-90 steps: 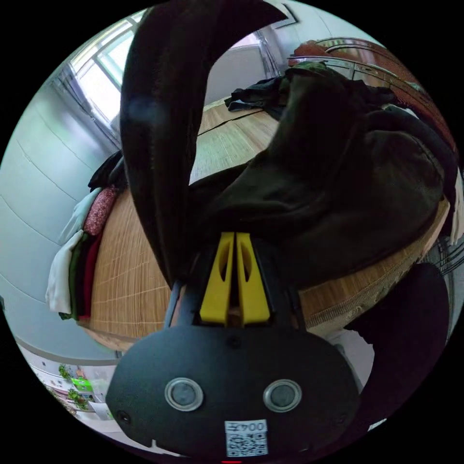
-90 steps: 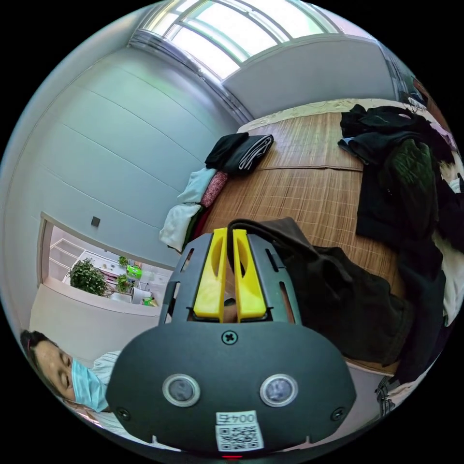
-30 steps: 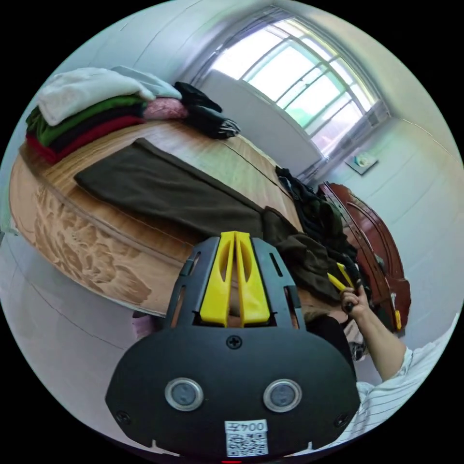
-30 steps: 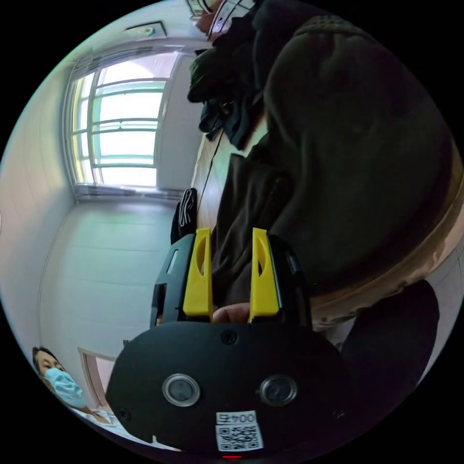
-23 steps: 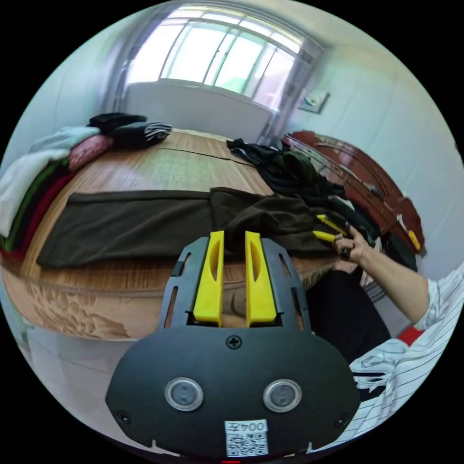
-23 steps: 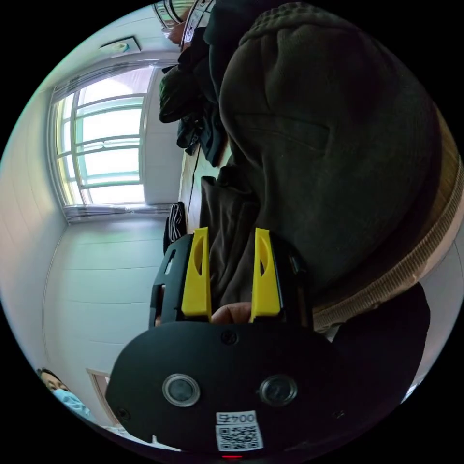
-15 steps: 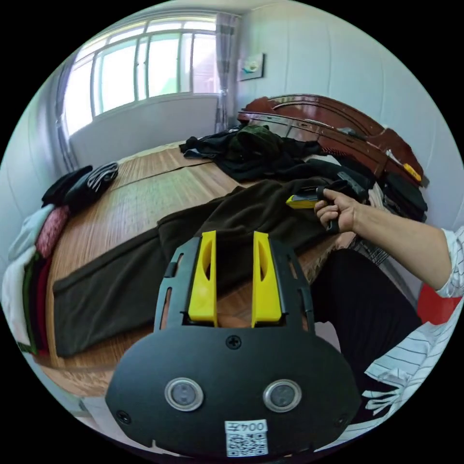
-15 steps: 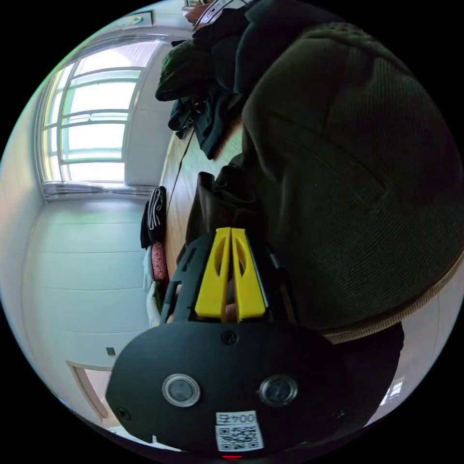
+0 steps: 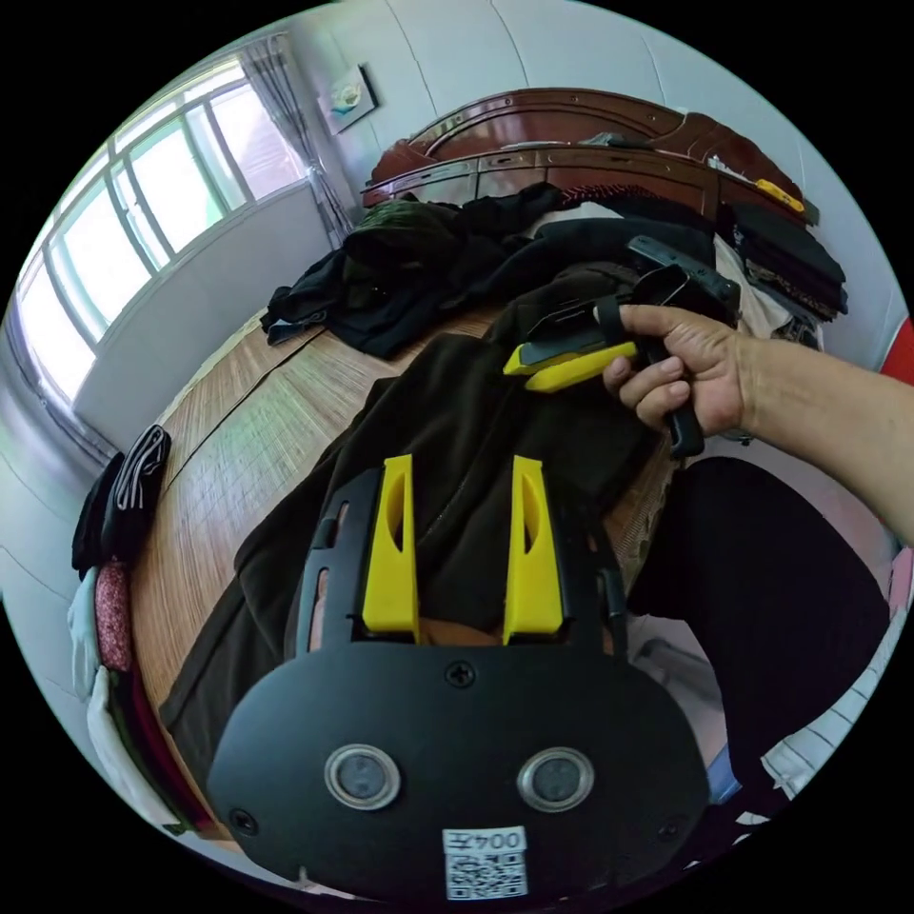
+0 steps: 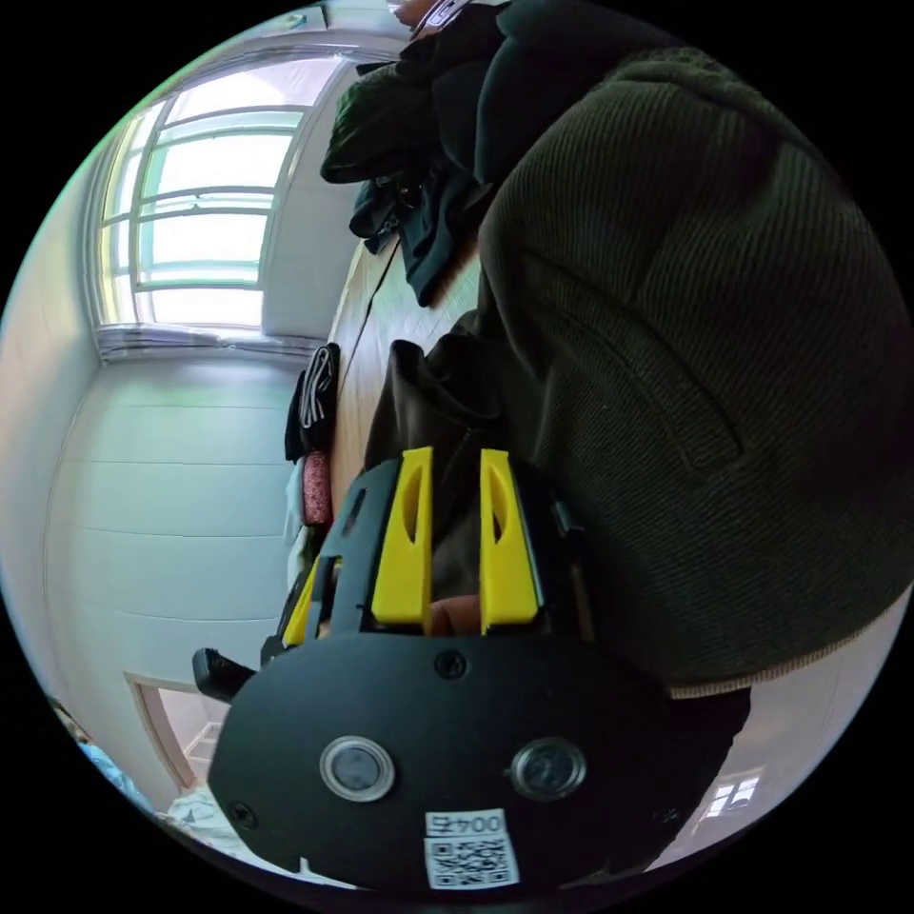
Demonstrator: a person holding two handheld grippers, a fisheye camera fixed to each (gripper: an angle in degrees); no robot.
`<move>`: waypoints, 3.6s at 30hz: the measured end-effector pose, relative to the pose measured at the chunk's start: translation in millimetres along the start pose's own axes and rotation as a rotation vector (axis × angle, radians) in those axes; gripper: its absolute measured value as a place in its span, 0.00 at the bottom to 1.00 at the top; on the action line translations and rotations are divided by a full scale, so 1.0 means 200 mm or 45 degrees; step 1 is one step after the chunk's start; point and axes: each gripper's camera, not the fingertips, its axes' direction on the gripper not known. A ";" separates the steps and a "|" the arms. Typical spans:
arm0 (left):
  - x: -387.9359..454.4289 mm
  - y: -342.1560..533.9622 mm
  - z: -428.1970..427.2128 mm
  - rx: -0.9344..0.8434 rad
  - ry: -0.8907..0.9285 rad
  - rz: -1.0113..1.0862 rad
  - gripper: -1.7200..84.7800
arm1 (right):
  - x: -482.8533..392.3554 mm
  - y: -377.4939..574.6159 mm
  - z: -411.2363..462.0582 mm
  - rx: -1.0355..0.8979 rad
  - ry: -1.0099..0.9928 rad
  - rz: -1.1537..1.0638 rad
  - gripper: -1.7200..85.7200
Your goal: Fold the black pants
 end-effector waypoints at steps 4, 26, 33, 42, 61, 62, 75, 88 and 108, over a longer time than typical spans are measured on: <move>0.04 -0.14 0.00 -0.018 -0.043 0.027 0.19 | 0.00 0.00 -0.03 0.022 -0.010 -0.023 0.02; -1.61 -0.46 -1.15 0.117 0.425 -0.901 0.03 | 0.11 0.32 -0.16 -0.024 -0.095 -0.083 0.03; -2.61 0.77 -2.05 0.589 0.338 -1.543 0.06 | 0.06 0.47 0.00 -0.093 0.035 -0.055 0.01; -3.07 2.41 -2.12 0.806 0.520 -2.292 0.09 | -0.26 0.59 0.09 -0.092 0.265 -0.121 0.04; -3.42 2.74 -3.04 0.860 0.382 -2.226 0.06 | -1.35 1.41 0.80 -0.265 0.115 -0.738 0.06; -3.43 2.75 -3.10 0.818 0.341 -2.226 0.07 | -1.44 1.48 0.85 -0.282 0.134 -0.824 0.07; -3.44 2.45 -3.21 0.524 0.311 -2.238 0.14 | -2.11 2.06 1.28 -0.283 0.431 -1.449 0.13; -3.58 2.30 -3.32 0.450 0.229 -2.261 0.06 | -2.49 2.34 1.69 -0.404 0.703 -1.867 0.08; -3.48 2.50 -3.57 0.676 0.275 -2.255 0.10 | -2.88 2.34 1.74 -0.481 0.495 -1.634 0.08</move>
